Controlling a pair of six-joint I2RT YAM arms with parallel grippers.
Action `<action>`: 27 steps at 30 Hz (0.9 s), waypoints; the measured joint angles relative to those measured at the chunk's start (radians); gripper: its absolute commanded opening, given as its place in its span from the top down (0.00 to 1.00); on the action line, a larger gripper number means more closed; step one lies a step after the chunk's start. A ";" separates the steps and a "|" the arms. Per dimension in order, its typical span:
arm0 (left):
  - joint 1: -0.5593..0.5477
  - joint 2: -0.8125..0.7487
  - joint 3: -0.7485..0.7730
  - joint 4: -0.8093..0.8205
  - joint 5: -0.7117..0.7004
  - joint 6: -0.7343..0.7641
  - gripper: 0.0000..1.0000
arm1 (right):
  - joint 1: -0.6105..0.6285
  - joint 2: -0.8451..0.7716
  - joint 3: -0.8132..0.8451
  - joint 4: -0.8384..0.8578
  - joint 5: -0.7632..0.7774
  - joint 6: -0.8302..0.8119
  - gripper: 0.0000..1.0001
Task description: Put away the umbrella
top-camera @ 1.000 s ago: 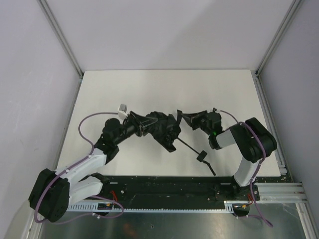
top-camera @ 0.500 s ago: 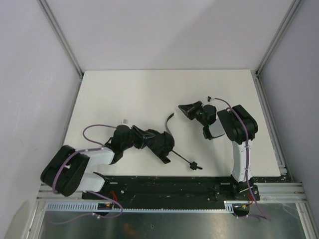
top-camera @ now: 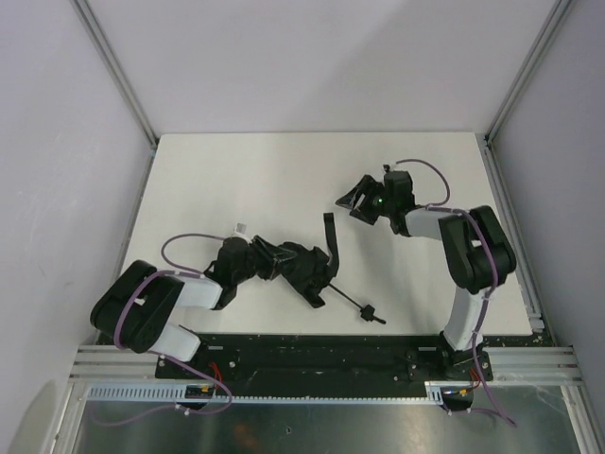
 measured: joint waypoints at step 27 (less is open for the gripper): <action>0.005 -0.305 0.073 0.130 0.095 -0.247 1.00 | 0.409 -0.648 -0.758 0.429 0.360 0.731 0.01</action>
